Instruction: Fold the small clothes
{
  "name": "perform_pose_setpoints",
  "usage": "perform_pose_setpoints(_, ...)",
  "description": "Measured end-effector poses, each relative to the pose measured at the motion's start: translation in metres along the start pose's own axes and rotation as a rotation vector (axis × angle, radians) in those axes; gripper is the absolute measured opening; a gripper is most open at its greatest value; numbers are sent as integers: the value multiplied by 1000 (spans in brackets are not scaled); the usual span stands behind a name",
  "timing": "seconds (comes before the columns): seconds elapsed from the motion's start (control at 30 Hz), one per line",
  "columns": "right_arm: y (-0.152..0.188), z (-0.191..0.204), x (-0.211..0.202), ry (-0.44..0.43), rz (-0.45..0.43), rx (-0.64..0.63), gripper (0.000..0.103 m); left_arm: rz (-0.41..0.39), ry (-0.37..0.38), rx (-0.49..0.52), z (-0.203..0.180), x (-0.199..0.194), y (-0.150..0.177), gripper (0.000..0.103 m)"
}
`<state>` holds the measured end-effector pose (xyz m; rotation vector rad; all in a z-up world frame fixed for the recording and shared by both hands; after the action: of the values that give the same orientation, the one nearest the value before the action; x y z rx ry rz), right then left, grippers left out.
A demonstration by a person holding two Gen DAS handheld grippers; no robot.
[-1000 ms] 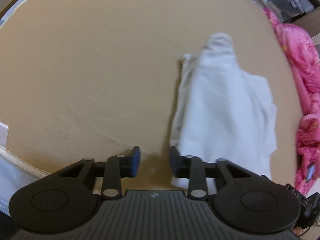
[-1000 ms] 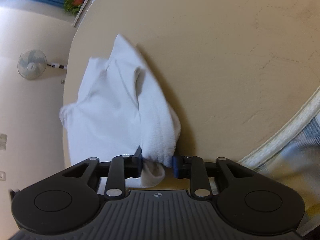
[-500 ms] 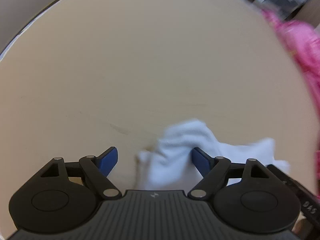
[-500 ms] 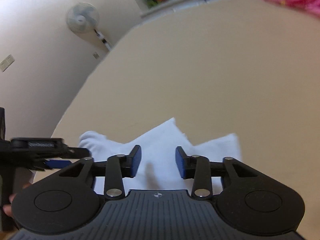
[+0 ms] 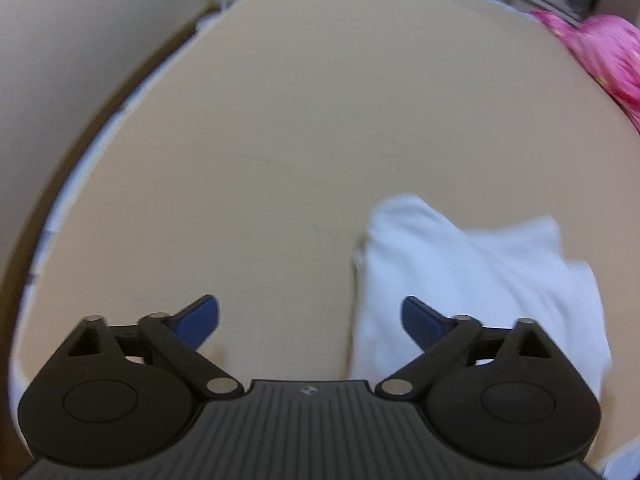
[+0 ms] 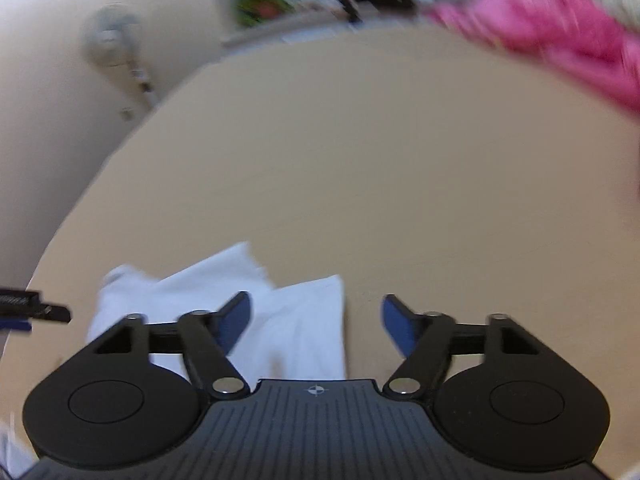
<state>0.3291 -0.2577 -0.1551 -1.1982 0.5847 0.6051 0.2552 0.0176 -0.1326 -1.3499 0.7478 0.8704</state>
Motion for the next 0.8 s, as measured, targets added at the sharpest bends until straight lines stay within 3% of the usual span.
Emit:
perform_pose_setpoints(0.07,6,12,-35,-2,-37,-60,93,-57,-2,11,-7,-40,28,102)
perform_pose_setpoints(0.2,49,32,-111,11,-95,-155,96,-88,12,14,-22,-91,77,102)
perform_pose_setpoints(0.3,60,42,-140,37,-118,-182,96,-109,2,0,-28,-119,103,102)
perform_pose_setpoints(0.53,103,44,-176,56,-103,-215,98,-151,-34,39,-43,-140,123,102)
perform_pose_setpoints(0.8,123,41,-184,46,-99,-172,98,-167,-4,46,-47,-157,144,102)
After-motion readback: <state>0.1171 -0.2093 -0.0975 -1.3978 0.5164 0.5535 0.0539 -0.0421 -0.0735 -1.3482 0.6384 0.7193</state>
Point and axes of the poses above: each gripper's, at about its wrist camera, not at the fingertips, and x roughly the way its jaws point, z to its left, y to its underside, the point moved 10 cm from there along x, roughly the way its jaws point, and after that the axes turned 3 degrees about -y, right-handed, at the moved point
